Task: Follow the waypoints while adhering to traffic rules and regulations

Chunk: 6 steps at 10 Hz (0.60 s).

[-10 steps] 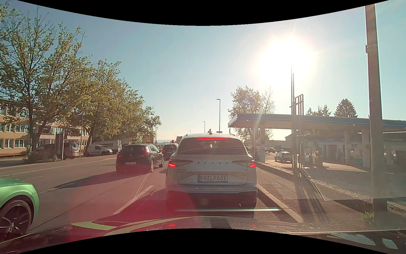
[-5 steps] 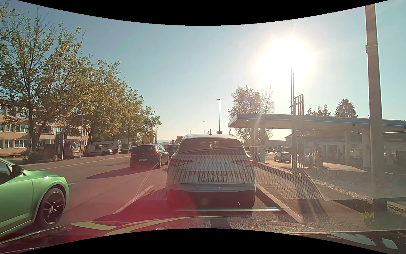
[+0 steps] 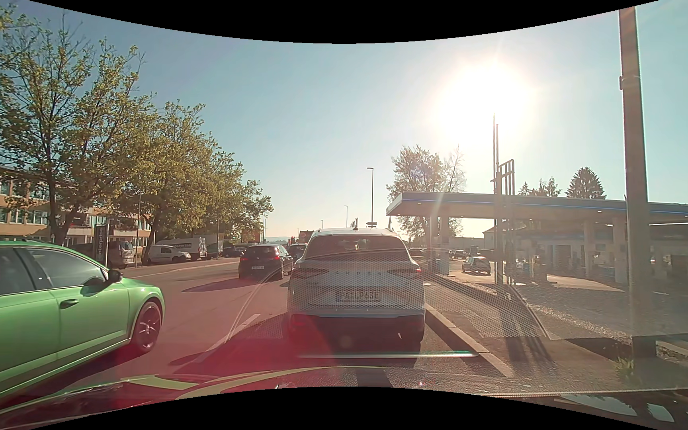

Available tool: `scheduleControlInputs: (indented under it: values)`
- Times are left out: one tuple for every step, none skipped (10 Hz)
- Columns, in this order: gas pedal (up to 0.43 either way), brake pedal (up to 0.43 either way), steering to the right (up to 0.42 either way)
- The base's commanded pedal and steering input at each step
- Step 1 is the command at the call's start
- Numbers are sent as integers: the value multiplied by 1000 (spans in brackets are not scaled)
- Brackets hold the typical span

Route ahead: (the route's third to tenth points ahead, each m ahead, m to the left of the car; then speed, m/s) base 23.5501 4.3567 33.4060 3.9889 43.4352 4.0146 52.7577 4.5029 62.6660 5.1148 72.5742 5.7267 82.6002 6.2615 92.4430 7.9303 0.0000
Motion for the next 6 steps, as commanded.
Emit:
scheduleControlInputs:
  values:
    - [0,73,-5]
    - [0,6,-5]
    - [0,0,-5]
    - [0,0,-6]
    - [0,0,-5]
    - [0,0,-5]
